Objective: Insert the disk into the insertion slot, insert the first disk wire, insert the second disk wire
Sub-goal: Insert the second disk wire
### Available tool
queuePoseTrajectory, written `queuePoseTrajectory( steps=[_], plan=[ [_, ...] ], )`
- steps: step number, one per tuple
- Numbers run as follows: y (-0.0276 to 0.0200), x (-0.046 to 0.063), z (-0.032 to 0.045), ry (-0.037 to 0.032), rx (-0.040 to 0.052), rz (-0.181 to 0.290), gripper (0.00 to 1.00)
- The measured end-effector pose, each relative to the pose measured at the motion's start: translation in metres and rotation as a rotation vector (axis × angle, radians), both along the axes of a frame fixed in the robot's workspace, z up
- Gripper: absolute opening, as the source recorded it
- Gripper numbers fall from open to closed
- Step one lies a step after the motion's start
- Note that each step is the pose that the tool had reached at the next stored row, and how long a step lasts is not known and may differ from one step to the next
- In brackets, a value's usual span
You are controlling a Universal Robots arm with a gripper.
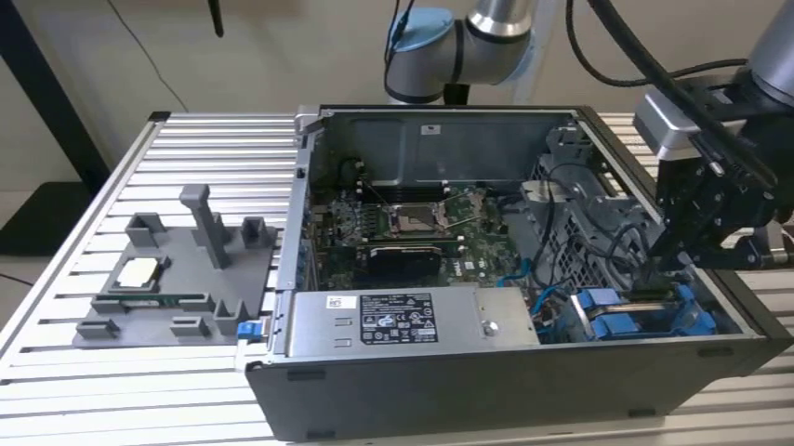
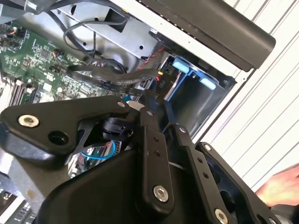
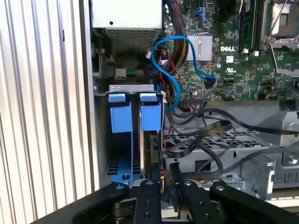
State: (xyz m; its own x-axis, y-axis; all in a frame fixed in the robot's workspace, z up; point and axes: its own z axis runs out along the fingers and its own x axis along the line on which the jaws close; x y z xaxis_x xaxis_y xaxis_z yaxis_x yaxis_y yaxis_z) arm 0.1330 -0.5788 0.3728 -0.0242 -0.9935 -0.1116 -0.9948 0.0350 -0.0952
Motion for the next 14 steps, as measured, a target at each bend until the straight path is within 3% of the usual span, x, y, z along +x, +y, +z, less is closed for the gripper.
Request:
queuePoseTrajectory(
  steps=[8,14],
  plan=[
    [0.0,0.0,0.0137,0.0013,0.0001,0.0,0.24],
    [0.0,0.0,0.0159,0.0014,0.0,0.0,0.24]
  ],
)
